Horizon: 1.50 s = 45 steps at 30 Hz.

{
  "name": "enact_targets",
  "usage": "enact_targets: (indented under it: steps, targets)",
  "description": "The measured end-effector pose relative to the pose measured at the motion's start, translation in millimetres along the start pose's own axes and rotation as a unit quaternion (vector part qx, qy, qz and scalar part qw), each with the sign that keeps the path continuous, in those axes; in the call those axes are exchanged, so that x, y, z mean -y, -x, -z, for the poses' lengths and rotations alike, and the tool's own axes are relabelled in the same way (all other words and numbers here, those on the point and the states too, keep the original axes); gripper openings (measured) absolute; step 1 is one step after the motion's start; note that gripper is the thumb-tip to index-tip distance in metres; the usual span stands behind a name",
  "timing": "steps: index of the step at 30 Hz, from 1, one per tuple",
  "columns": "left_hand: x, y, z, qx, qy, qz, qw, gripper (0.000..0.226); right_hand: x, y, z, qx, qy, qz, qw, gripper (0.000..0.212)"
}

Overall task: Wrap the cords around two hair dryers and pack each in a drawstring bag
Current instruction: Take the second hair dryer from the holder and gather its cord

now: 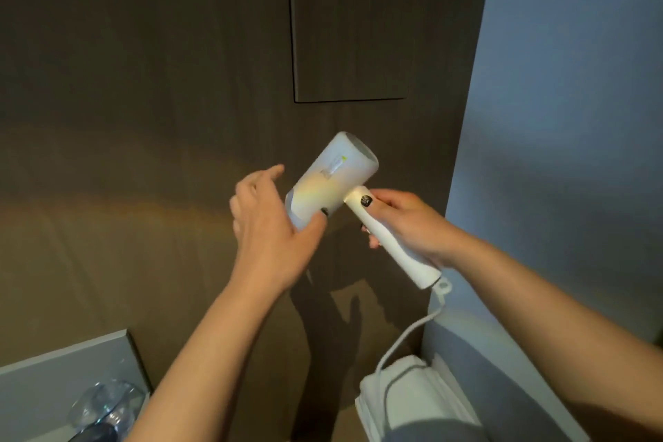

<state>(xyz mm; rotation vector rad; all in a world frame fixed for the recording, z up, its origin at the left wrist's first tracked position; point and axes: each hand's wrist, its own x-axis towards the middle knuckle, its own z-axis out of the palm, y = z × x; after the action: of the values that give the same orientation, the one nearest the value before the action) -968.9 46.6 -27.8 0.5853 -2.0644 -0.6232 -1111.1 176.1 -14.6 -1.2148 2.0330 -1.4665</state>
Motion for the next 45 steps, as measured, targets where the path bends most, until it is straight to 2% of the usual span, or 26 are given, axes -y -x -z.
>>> enact_targets:
  steps: [3,6,9,11,14,16,18,20,22,24,27,30,31,32,34,36,37,42,45]
  targets:
    - [0.7,-5.3,-9.6,0.082,0.060,0.031,0.994,0.092,11.7,6.4,24.1,0.088,0.128,0.020,0.988,0.029]
    - [4.3,-6.6,-14.0,0.157,0.176,0.054,0.970,0.071,19.7,8.2,41.0,0.176,0.183,0.029,0.967,0.031]
    - [11.4,0.5,-25.1,0.193,0.304,0.083,0.929,0.067,24.0,10.0,45.1,0.215,0.185,0.010,0.959,0.031]
    - [11.9,8.5,-33.2,0.168,0.364,0.122,0.908,0.063,25.9,10.3,51.2,0.199,0.199,0.003,0.960,0.029]
    - [12.7,18.6,-43.6,0.128,0.415,0.187,0.881,0.066,22.3,9.5,74.0,0.071,0.215,0.015,0.974,0.025]
    - [14.0,22.8,-45.5,0.108,0.444,0.223,0.861,0.065,13.3,12.3,87.6,0.007,0.123,-0.008,0.992,0.028]
    - [17.4,23.5,-45.4,0.086,0.480,0.257,0.834,0.062,-1.3,17.6,87.5,0.000,-0.040,-0.053,0.998,0.043]
    - [22.5,22.5,-45.2,0.062,0.520,0.292,0.801,0.059,-18.8,21.8,77.1,0.005,-0.173,-0.071,0.982,0.049]
    - [29.5,24.9,-46.1,0.044,0.533,0.311,0.786,0.052,-31.9,20.2,62.8,-0.020,-0.243,-0.054,0.968,0.045]
    - [37.5,32.5,-49.6,0.038,0.521,0.311,0.794,0.059,-34.6,13.0,50.9,-0.071,-0.270,-0.020,0.960,0.039]
    - [54.0,45.7,-57.2,0.028,0.493,0.281,0.823,0.081,-14.5,0.8,34.1,-0.125,-0.190,0.028,0.973,0.041]
    - [60.0,50.9,-62.0,0.003,0.349,0.317,0.882,0.109,16.5,-5.2,12.6,-0.089,-0.040,0.089,0.991,0.036]
    - [58.4,53.0,-62.5,-0.005,0.274,0.304,0.913,0.111,25.3,-7.0,4.5,-0.064,0.017,0.106,0.992,0.034]
    - [56.8,55.1,-63.5,-0.011,0.204,0.255,0.945,0.106,31.5,-10.0,-4.1,-0.039,0.066,0.121,0.990,0.032]
    - [54.1,54.2,-66.7,0.015,0.160,0.140,0.977,0.075,39.2,-16.4,-20.8,0.009,0.139,0.137,0.981,0.029]
    - [47.1,50.1,-66.8,0.074,0.221,0.110,0.966,0.035,40.4,-23.1,-29.7,0.036,0.184,0.140,0.972,0.024]
    - [45.4,48.1,-67.2,0.094,0.246,0.117,0.958,0.024,40.4,-25.1,-29.8,0.042,0.192,0.137,0.971,0.022]
    - [40.9,50.3,-63.0,0.153,0.340,0.157,0.914,0.025,36.8,-22.2,-2.1,0.032,0.202,0.133,0.970,0.026]
    - [46.3,51.8,-57.9,0.196,0.338,0.154,0.908,0.024,21.5,-19.2,17.2,-0.001,0.201,0.097,0.975,0.033]
